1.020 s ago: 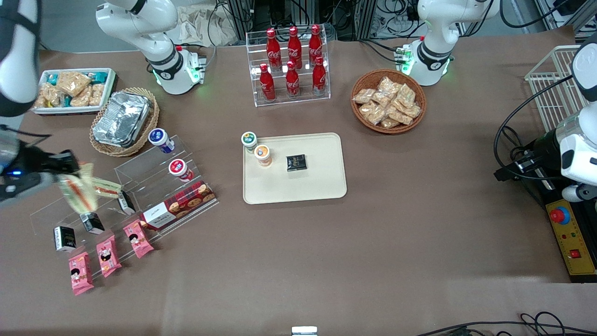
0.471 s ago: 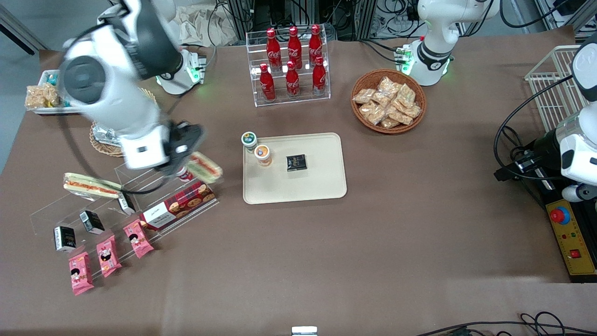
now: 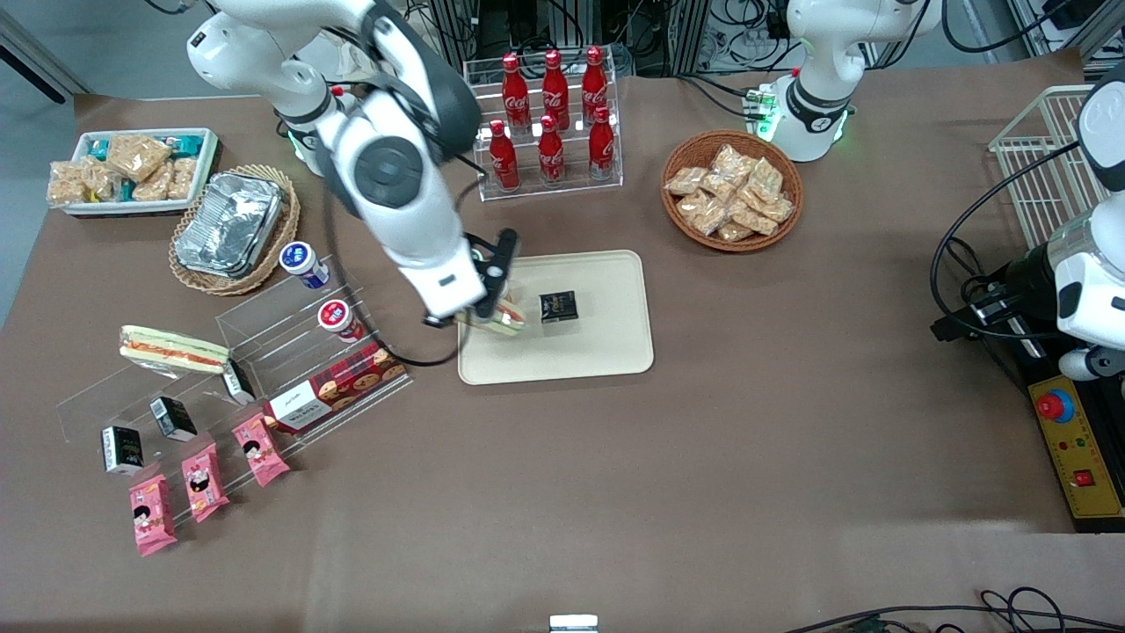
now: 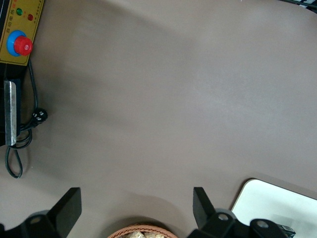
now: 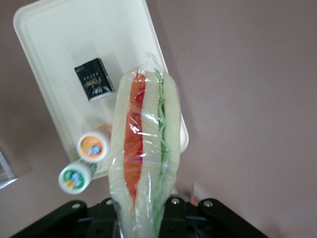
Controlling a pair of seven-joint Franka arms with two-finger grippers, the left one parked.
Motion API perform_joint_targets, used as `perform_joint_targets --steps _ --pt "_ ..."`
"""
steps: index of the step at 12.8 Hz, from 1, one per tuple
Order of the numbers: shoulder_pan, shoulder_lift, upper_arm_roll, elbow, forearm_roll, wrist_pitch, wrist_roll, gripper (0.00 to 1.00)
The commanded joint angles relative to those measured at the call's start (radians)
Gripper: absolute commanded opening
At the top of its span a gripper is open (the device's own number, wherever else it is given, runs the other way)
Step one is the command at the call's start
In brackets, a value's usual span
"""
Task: Place sandwich on tray
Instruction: 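Carry the held sandwich over the cream tray beside the black packet, then lower the sandwich onto the tray and open the right gripper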
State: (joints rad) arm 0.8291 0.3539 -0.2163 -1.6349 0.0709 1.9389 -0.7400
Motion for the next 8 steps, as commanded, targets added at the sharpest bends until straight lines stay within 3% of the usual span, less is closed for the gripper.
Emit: perform_joint_targets --steps 1,4,8 --pt "0.044 0.129 -0.015 0.017 0.004 0.141 -0.087 0.05" --pt "0.077 0.241 -0.015 0.014 0.01 0.299 -0.198 0.04" --pt "0.087 0.292 0.0 0.01 0.013 0.307 -0.197 0.04"
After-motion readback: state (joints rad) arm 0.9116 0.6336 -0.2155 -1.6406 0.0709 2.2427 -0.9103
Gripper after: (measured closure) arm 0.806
